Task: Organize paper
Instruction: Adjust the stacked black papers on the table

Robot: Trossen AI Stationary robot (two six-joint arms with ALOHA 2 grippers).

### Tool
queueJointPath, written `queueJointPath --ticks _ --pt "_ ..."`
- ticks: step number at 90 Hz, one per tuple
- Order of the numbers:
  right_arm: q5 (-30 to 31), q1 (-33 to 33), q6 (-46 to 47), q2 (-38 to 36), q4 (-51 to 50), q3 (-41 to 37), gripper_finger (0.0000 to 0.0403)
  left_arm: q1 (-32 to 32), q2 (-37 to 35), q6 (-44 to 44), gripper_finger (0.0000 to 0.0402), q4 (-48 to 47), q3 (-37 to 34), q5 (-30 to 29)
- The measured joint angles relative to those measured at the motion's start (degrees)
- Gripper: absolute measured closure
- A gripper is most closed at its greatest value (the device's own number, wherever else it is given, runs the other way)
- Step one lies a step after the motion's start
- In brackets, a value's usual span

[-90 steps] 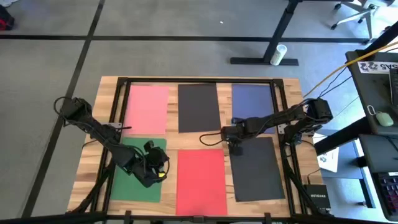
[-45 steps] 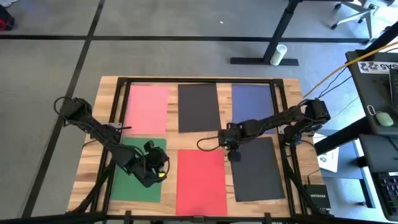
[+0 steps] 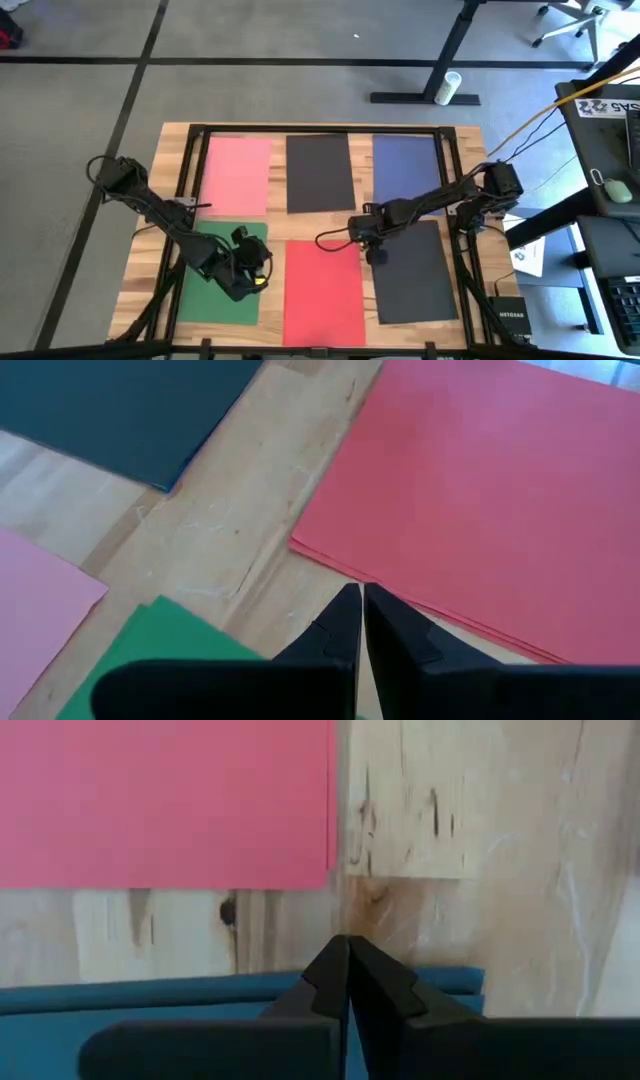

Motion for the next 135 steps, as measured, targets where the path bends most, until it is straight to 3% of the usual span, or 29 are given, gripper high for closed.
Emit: queueJointPath --ticks 135 --pt "4.30 0.74 1.61 -2.36 -6.24 -0.62 0.0403 0.02 0.00 0.02 0.0402 -0.04 0.00 0.00"
